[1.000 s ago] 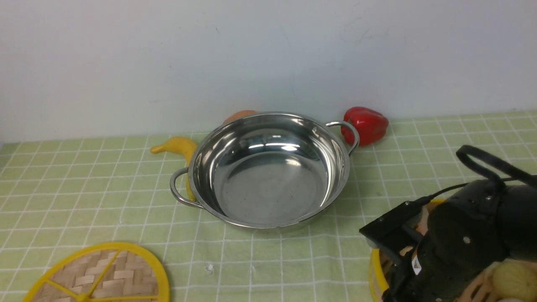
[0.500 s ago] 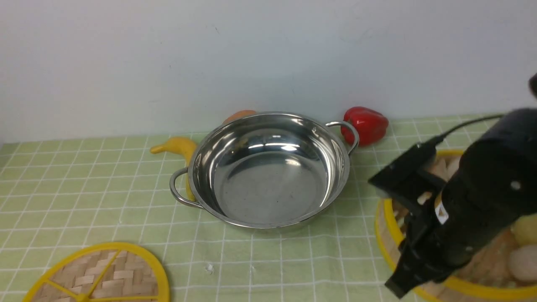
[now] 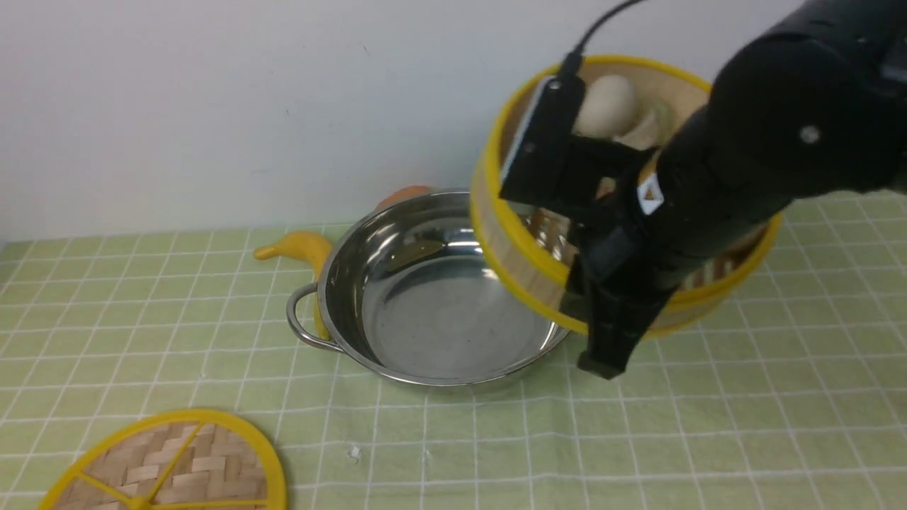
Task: Place the steamer in the pot on the green tablecloth, and put the lid on the steamer.
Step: 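Place the bamboo steamer basket of food into the steel pot with the right gripper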
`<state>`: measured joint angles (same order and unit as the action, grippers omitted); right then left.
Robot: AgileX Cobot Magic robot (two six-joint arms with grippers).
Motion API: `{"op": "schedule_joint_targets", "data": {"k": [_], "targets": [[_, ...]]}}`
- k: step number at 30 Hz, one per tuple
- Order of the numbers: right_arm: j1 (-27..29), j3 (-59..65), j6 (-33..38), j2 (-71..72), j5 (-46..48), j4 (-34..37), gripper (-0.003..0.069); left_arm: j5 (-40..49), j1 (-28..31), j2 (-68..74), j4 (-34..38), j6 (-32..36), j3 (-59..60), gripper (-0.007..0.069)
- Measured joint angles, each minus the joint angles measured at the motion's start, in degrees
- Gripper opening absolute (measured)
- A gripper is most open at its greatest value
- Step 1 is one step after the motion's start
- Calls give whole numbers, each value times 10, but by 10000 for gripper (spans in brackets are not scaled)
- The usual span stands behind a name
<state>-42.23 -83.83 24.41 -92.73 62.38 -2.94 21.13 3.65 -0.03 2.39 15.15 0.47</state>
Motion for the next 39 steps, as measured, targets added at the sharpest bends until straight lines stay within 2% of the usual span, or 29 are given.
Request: {"op": "schedule_joint_targets", "data": {"k": [5,16,26,39], "targets": [[-41,-76,59,-83,-13,-8,57,0,0,0,0,0,0,344],[-47,-192,84,-247,-16,-47,57,0,0,0,0,0,0,344],[-47,-208,87,-320,-21,-57,57,-1,0,0,0,0,0,344],[-47,-208,87,-343,-20,-61,57,-1,0,0,0,0,0,344]]}}
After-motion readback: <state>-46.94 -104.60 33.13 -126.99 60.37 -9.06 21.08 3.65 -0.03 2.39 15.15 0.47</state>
